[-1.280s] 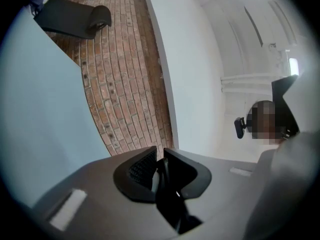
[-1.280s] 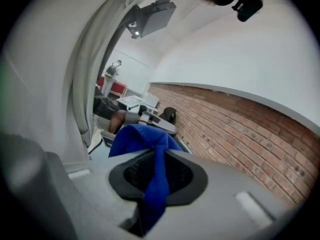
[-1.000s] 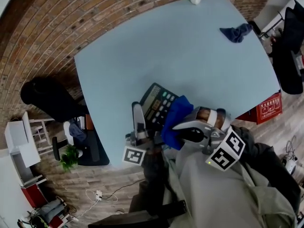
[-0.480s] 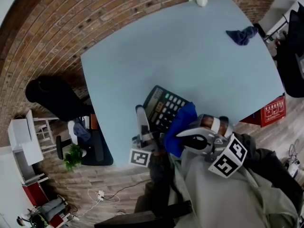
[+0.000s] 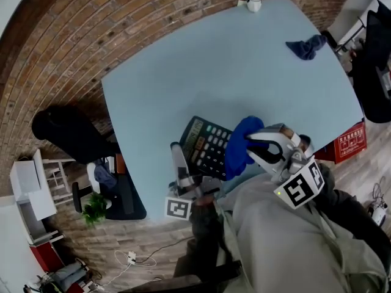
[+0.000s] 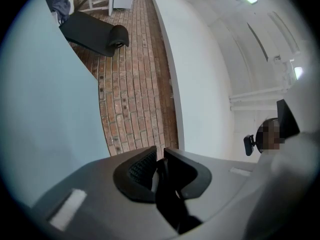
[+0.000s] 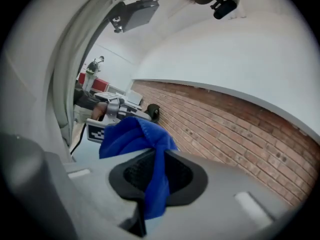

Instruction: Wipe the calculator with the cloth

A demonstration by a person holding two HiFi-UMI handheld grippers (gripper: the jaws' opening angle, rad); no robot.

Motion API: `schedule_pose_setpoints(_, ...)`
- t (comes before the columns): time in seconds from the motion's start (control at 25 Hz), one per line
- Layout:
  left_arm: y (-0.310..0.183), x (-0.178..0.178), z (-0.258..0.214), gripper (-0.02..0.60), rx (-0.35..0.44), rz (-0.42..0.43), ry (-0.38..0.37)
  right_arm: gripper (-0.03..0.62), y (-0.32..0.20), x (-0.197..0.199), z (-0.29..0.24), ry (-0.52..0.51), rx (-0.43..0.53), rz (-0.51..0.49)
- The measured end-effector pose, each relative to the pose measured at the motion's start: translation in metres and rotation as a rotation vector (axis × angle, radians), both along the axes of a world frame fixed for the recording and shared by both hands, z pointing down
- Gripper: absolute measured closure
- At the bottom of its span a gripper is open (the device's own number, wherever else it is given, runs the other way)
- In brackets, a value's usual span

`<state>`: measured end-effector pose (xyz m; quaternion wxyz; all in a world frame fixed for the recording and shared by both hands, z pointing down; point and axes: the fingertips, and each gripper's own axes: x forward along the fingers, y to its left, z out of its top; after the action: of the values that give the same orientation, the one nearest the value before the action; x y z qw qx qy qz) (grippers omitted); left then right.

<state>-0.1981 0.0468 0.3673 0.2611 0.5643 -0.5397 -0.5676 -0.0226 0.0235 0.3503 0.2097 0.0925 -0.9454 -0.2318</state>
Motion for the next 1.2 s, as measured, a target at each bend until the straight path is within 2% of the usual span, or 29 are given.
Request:
schedule_pose_setpoints(0.08,0.0,-0.004,0.005,0.538,-0.002,-0.014,0.031,0.543,0.026,-0.008,-0.002,-0.012,-0.022,-0.07)
schedule_pose_setpoints(0.24,0.0,-0.008,0.01,0.538,0.011,-0.034,0.086,0.542,0.093,-0.025,-0.004,-0.038,-0.044,-0.284)
schedule_pose_setpoints(0.32,0.001,-0.008,0.01,0.538,0.022,-0.039,0.106,0.542,0.103,-0.025,-0.004,-0.04,-0.028,-0.328)
schedule_pose_setpoints(0.44,0.003,-0.01,0.01,0.538,0.024,-0.047,0.115,0.542,0.083,-0.017,-0.003,-0.04,-0.035,-0.298)
schedule_pose_setpoints(0.68,0.001,-0.018,0.01,0.537,0.032,-0.062,0.134,0.543,0.017,-0.004,-0.001,-0.061,-0.015,-0.083)
schedule_pose_setpoints(0.76,0.002,-0.02,0.014,0.537,0.03,-0.071,0.153,0.542,0.023,-0.007,0.0,-0.06,-0.028,-0.081)
schedule_pose_setpoints(0.92,0.007,-0.027,0.017,0.538,0.063,-0.091,0.216,0.542,0.077,-0.02,0.005,-0.036,-0.056,-0.258)
schedule_pose_setpoints(1.0,0.008,-0.027,0.017,0.538,0.078,-0.091,0.236,0.542,0.089,-0.022,0.007,-0.035,-0.053,-0.298)
schedule_pose_setpoints(1.08,0.008,-0.026,0.016,0.538,0.089,-0.094,0.248,0.542,0.074,-0.02,0.007,-0.059,-0.062,-0.246)
schedule_pose_setpoints(1.2,0.01,-0.027,0.015,0.538,0.102,-0.1,0.26,0.542,0.032,-0.015,0.0,-0.142,-0.093,-0.101)
